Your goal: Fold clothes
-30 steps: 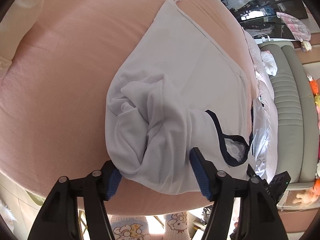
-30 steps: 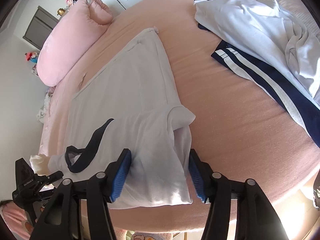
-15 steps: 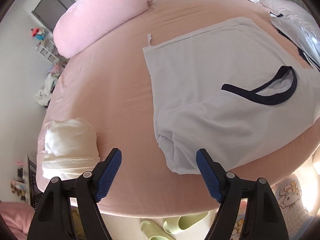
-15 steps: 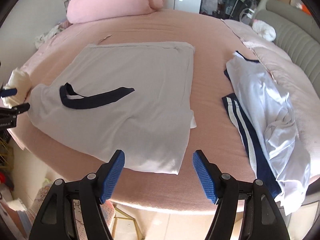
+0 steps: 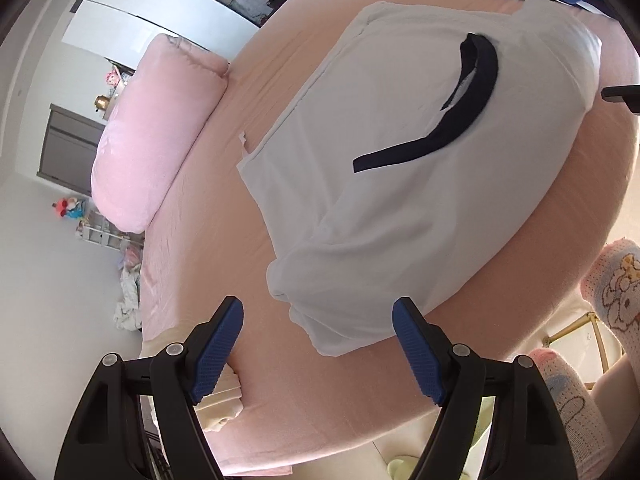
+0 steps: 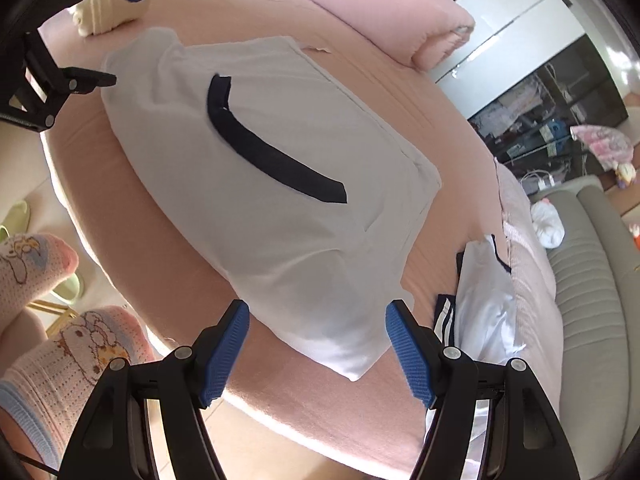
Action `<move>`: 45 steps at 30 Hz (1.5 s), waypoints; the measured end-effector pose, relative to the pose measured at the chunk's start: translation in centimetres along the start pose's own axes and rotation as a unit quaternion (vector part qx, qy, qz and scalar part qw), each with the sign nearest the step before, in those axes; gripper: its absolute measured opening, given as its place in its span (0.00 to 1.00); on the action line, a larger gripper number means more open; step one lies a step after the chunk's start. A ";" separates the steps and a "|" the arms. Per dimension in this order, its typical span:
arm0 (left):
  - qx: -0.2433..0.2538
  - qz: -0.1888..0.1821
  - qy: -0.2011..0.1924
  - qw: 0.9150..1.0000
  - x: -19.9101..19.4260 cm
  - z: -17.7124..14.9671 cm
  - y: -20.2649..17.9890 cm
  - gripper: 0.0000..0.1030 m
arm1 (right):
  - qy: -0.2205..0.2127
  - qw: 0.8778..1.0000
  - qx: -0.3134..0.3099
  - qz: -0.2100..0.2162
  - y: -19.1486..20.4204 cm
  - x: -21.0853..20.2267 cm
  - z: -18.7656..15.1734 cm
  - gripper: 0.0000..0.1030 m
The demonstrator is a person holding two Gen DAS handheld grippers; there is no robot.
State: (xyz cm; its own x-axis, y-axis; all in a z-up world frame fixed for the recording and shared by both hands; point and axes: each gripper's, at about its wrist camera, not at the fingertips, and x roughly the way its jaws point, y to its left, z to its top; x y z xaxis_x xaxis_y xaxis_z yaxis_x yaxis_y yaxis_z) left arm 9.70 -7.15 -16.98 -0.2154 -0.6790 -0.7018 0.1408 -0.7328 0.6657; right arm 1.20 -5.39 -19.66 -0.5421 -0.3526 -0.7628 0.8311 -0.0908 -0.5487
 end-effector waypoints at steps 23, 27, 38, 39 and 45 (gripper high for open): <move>0.163 0.058 -0.026 0.985 1.5 0.4 -5.9 0.79 | -0.008 0.975 -0.192 -0.110 6.3 3.0 0.2 0.81; 0.174 0.076 -0.035 0.981 1.2 1.1 -6.1 0.86 | -0.011 0.973 -0.195 -0.125 6.2 3.5 0.5 0.82; 0.274 0.142 -0.062 0.949 3.0 -2.6 -5.6 0.88 | -0.006 0.966 -0.221 -0.136 4.6 4.7 -1.1 0.83; 0.292 0.159 -0.066 0.941 3.4 -3.3 -5.7 0.88 | -0.005 0.965 -0.222 -0.136 4.4 4.8 -1.4 0.84; 0.258 0.107 -0.079 0.957 2.2 -1.7 -4.3 0.88 | 0.001 0.962 -0.234 -0.141 4.6 5.2 -0.6 0.84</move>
State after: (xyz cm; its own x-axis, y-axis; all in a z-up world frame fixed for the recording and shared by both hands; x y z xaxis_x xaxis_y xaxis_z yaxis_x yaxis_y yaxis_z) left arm 10.29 -5.57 -21.84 -0.3834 -0.7663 -0.5155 -0.2886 -0.4308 0.8550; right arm 2.11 -7.06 -26.35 -0.7388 -0.3736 -0.5609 0.5039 0.2463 -0.8279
